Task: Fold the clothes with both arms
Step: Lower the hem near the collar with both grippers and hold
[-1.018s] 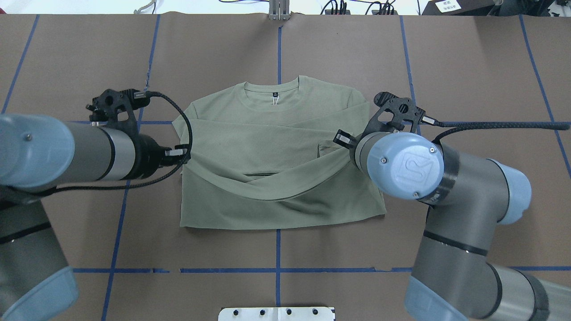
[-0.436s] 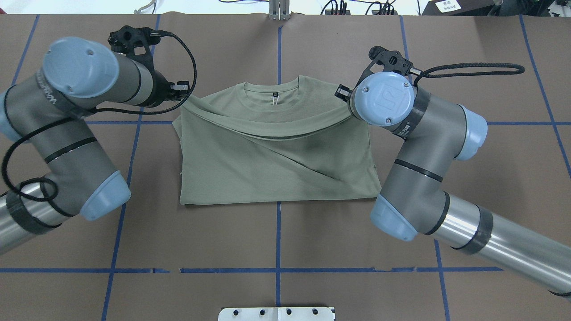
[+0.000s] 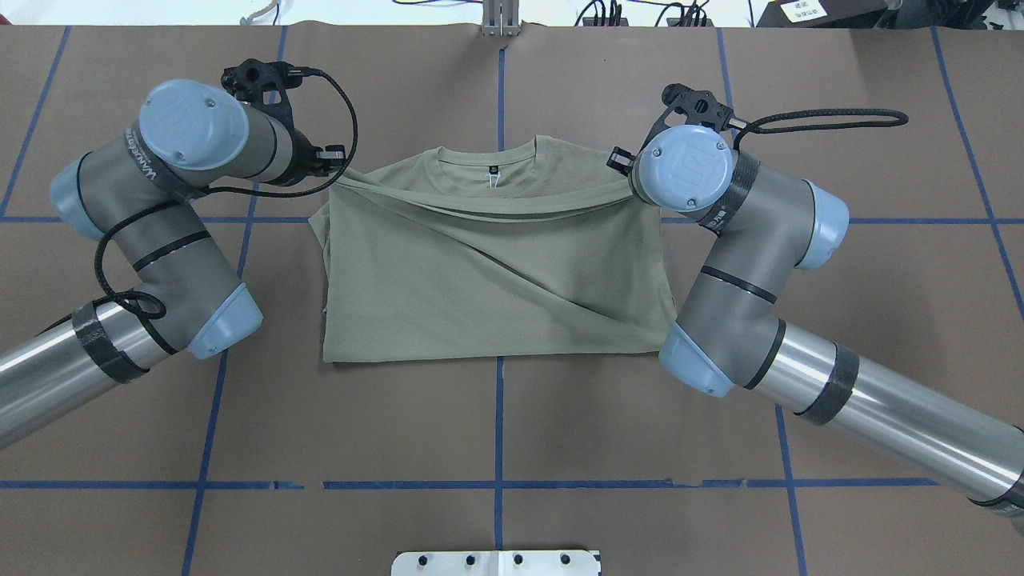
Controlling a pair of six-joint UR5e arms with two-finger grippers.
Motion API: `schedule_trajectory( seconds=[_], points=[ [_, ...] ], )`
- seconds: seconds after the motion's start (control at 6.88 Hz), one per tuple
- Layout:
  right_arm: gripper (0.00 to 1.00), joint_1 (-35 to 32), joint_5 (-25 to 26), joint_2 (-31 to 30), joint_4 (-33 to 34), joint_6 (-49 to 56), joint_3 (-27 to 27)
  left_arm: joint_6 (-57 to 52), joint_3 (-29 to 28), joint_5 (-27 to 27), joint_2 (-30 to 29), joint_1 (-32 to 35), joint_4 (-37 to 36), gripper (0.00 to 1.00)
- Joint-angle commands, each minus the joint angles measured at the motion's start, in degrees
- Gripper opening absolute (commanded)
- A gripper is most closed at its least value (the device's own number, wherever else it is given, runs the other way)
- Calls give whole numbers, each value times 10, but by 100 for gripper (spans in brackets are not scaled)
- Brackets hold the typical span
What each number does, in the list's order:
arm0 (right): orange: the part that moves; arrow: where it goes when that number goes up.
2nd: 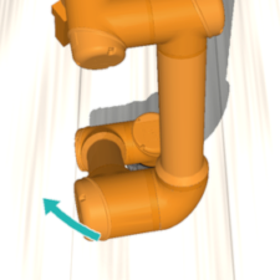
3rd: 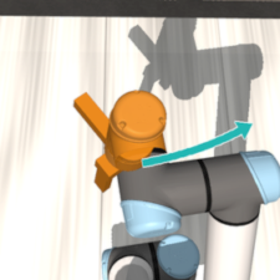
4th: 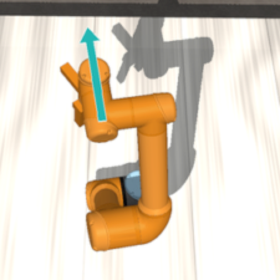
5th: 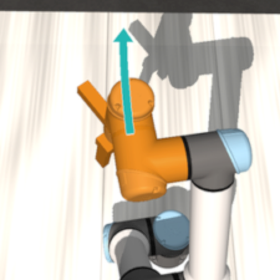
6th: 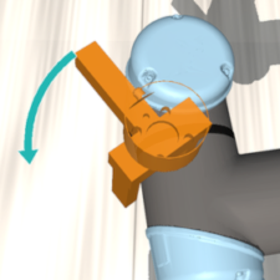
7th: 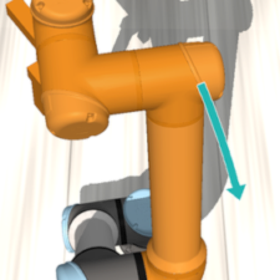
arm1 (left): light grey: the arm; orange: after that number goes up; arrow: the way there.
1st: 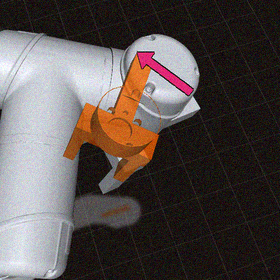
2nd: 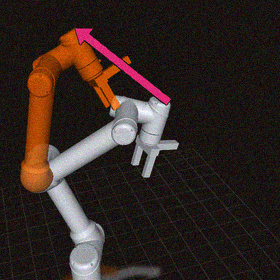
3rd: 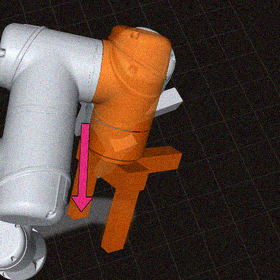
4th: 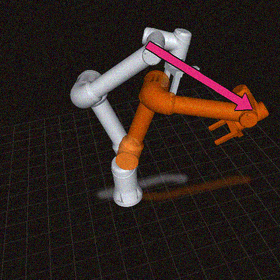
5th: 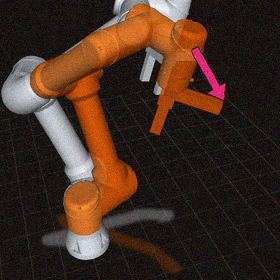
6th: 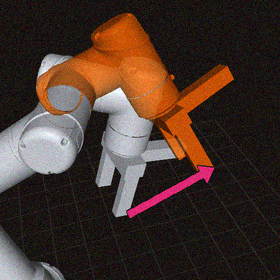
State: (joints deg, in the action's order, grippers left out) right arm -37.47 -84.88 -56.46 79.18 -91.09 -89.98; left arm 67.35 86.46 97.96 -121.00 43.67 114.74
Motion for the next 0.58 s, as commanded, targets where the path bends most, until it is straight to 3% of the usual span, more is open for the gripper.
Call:
schedule_trajectory(
  seconds=[0.0, 0.44],
  points=[
    [0, -5, -1, 0, -7, 3, 10, 0, -55, -1, -9, -2, 41, 0],
    [0, -18, -5, 31, -8, 6, 57, 0, -57, -1, -8, -2, 48, 0]
  ],
)
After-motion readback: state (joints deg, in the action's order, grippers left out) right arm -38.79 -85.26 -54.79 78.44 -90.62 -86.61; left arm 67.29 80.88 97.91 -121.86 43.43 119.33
